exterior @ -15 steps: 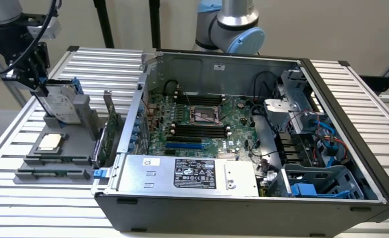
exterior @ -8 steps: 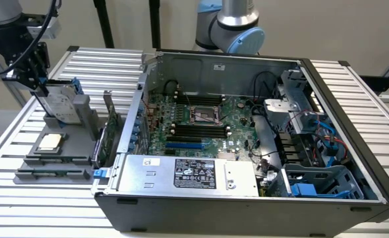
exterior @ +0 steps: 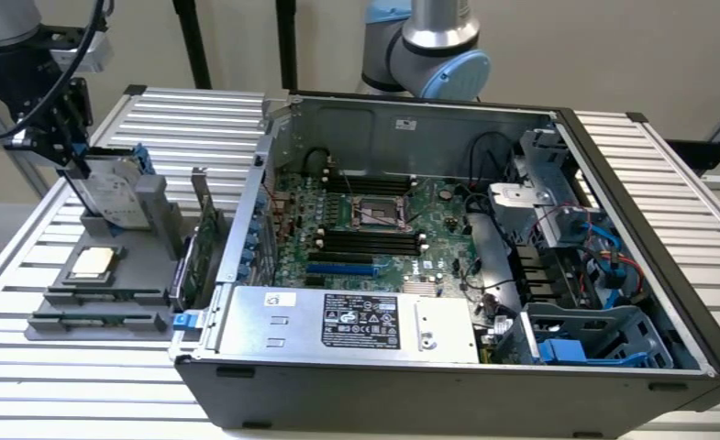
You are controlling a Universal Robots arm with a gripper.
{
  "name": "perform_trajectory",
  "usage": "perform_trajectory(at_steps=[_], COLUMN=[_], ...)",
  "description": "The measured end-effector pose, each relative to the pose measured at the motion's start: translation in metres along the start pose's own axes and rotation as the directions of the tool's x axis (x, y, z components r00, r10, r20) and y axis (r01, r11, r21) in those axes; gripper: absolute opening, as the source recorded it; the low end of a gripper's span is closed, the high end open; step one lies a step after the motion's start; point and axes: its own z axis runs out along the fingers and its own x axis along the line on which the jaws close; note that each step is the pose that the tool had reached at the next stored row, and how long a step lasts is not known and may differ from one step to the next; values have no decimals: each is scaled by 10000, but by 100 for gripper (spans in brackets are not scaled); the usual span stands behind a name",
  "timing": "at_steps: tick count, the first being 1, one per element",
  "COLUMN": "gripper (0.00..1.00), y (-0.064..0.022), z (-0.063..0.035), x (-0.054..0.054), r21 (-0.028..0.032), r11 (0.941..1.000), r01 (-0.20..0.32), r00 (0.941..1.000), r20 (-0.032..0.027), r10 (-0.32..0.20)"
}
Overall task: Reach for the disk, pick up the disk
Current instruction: 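Pick up the disk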
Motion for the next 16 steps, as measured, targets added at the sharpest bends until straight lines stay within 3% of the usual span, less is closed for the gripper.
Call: perform_trajectory(at_steps=[5,11,16], gripper=[33,33,33], y=[0,0,6], z=[0,0,-1], x=[0,0,-15], r21=[-48,-50,-52], r11=[10000,10000,10000], r01=[6,6,6], r00=[10000,10000,10000], r20=[-8,-9,-57], r10=[-7,-6,-6])
